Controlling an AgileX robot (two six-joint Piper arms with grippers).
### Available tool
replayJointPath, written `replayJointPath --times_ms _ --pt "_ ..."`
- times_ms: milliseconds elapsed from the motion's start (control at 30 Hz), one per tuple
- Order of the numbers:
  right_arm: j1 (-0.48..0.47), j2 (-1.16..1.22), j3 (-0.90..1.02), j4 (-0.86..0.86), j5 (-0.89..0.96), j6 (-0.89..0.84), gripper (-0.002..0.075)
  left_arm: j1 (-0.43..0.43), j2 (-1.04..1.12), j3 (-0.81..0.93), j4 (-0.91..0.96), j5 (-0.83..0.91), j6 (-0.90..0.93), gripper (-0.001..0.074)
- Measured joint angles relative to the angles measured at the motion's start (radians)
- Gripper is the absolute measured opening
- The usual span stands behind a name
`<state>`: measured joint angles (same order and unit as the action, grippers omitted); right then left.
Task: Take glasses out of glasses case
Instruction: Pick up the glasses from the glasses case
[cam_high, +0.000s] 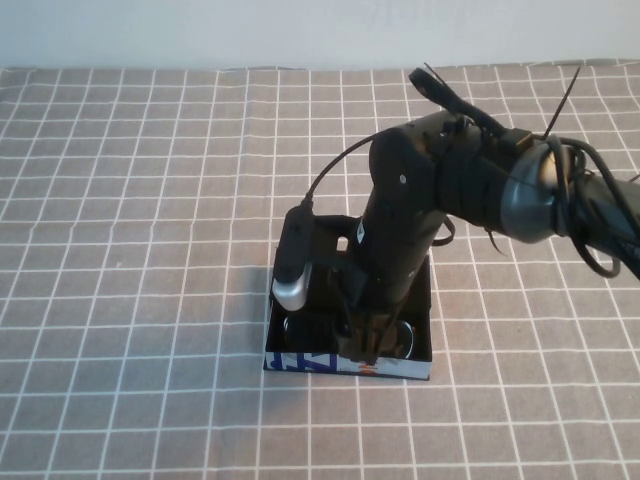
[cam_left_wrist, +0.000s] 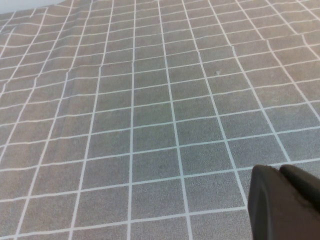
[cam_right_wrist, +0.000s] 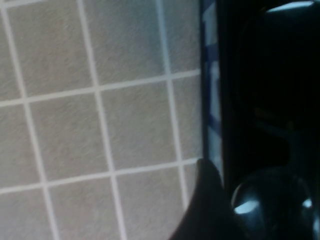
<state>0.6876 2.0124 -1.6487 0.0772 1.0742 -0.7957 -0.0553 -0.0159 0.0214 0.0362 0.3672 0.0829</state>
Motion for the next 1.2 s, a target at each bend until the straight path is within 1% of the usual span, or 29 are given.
replayJointPath --times_ms 433,733,967,1200 --pt "0.002 0.027 -0.008 -0.029 -0.108 0.001 0.0398 0.0 0.0 0.0 0.0 0.0 0.0 -0.0004" --pt "0.002 0.055 -0.015 -0.029 -0.125 0.001 0.0398 0.0 0.0 0.0 0.0 0.0 0.0 -0.0004" --pt "-0.004 0.062 -0.017 -0.021 -0.133 0.001 0.0362 0.0 0.0 0.0 0.0 0.0 0.0 -0.0004" --pt "-0.004 0.077 -0.015 0.012 -0.092 0.001 0.0356 0.0 0.0 0.0 0.0 0.0 0.0 -0.0004"
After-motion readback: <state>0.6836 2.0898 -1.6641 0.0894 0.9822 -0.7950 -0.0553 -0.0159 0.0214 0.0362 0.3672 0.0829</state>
